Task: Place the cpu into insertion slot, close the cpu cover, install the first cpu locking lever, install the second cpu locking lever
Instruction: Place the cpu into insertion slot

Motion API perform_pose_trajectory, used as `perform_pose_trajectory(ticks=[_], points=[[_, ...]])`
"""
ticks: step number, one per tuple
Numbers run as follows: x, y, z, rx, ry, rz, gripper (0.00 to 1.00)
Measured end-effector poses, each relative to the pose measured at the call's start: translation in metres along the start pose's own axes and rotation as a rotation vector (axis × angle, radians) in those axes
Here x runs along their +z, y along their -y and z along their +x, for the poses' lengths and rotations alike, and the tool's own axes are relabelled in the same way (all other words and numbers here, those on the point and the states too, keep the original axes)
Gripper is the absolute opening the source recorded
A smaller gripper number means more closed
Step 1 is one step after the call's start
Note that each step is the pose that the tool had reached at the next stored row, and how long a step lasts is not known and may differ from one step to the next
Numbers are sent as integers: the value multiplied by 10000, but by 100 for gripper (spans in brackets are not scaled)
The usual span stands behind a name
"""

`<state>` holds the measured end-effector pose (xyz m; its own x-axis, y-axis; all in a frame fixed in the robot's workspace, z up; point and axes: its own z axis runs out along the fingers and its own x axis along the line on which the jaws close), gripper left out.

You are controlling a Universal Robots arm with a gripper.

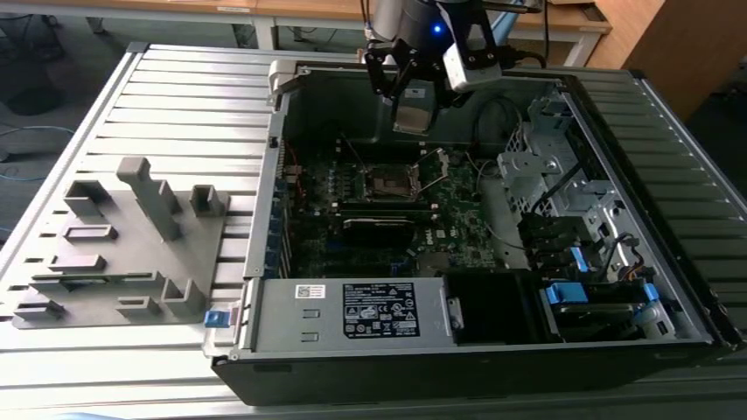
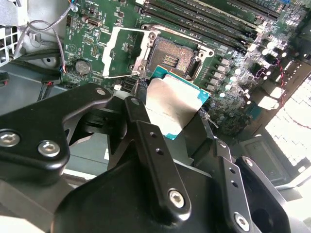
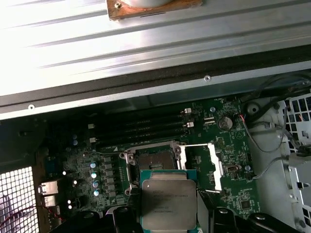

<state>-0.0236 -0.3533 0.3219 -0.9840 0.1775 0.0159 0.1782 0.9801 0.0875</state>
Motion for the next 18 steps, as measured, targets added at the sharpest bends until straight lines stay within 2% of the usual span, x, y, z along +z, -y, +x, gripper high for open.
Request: perform_pose_trajectory(ticks=[6, 9, 18], points=[[0, 0, 0, 22, 2, 0, 54], [4, 0, 0, 197, 17, -3, 54], [25, 2, -1, 1764, 155, -28, 54]])
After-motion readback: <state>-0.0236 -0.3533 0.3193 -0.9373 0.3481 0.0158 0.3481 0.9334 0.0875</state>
